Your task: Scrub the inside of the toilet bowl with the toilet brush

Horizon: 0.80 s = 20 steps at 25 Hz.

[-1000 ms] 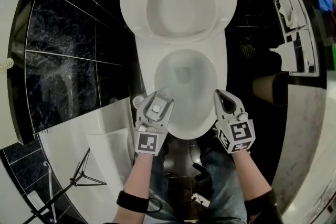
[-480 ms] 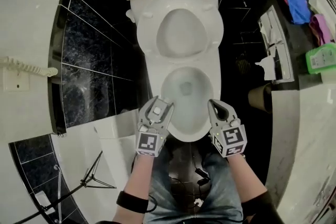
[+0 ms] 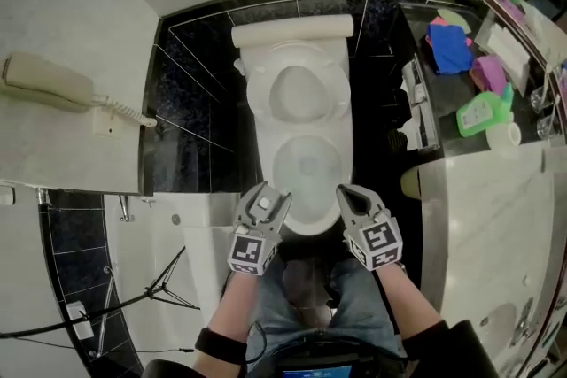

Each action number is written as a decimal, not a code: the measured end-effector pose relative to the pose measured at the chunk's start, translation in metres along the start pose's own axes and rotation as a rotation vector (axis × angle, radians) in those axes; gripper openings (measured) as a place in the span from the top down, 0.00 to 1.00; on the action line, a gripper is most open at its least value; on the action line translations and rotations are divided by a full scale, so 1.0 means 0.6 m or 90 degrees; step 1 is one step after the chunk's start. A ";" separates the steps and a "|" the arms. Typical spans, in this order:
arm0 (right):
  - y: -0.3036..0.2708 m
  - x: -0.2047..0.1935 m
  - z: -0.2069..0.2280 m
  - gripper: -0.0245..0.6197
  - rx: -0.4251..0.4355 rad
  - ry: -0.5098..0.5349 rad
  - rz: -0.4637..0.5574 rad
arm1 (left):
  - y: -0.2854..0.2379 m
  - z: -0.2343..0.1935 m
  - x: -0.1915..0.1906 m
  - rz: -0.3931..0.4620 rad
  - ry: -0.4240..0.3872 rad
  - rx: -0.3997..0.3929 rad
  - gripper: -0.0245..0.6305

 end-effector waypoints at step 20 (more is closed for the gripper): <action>0.259 0.103 -0.095 0.95 0.023 0.036 -0.001 | 0.232 0.155 0.208 0.006 0.008 0.026 0.60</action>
Point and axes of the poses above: the fingertips, and each gripper's own axes: y backward along the fingers, z to its right, x out of its top, the point moved 5 cm from there along y, backward along the fingers, and after that the axes turned 11 degrees about -x, right-handed, at the moved point
